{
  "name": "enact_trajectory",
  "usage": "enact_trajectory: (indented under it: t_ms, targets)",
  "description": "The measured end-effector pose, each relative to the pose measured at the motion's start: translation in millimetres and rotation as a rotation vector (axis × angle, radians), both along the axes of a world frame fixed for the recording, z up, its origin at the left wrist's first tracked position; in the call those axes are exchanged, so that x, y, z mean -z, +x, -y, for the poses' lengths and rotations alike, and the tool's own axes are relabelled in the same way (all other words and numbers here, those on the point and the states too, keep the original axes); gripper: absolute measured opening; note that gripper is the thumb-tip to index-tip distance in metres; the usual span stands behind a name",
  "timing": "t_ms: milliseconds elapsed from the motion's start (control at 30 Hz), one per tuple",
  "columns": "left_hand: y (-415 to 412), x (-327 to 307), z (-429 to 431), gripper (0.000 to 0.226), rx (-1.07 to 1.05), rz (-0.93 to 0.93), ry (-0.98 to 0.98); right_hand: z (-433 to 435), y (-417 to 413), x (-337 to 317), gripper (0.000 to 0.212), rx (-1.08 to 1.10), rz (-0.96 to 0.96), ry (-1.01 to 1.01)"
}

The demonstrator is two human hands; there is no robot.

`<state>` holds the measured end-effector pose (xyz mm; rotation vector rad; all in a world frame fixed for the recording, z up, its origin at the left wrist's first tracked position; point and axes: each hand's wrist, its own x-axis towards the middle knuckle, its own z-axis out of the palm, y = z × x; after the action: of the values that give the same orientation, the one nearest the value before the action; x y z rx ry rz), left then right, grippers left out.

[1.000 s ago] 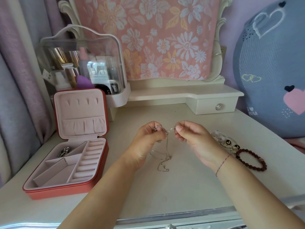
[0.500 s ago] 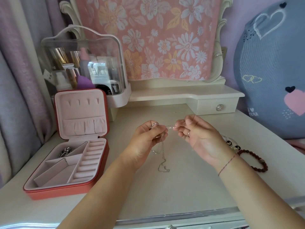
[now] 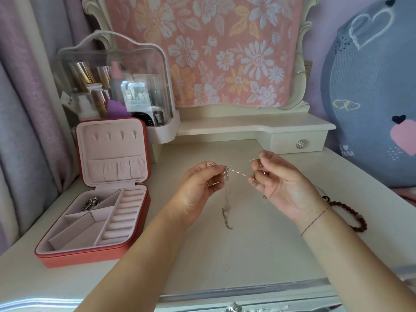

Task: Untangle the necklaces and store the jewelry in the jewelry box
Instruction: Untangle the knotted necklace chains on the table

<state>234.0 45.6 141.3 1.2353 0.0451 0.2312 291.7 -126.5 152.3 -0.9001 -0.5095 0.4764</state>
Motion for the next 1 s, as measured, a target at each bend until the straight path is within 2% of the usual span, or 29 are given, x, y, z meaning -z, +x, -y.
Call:
enact_trajectory:
  t_ms: [133,233,400,533,667,733,1000]
  targets:
    - [0,-1,-2,0.028,-0.03,-0.003,-0.03,5,-1,-2,0.011,-0.006,0.029,-0.005]
    - [-1,-4,-4,0.029,-0.046,-0.003,-0.061,8,-1,-5,0.016,0.006,0.007,-0.01]
    - [-3,-1,2,0.023,0.028,-0.032,0.038,7,-5,-6,0.02,-0.018,-0.002,-0.052]
    - [-3,3,6,0.006,0.103,-0.047,0.153,6,-10,-9,0.019,-0.08,0.005,-0.082]
    - [-5,6,12,0.036,0.191,-0.063,0.295,5,-12,-10,0.02,-0.149,0.006,-0.083]
    - [-6,5,14,0.04,0.203,-0.054,0.349,4,-13,-9,0.022,-0.172,0.009,-0.081]
    - [-6,4,11,0.007,0.182,-0.027,0.379,4,-10,-7,0.03,-0.147,0.003,-0.082]
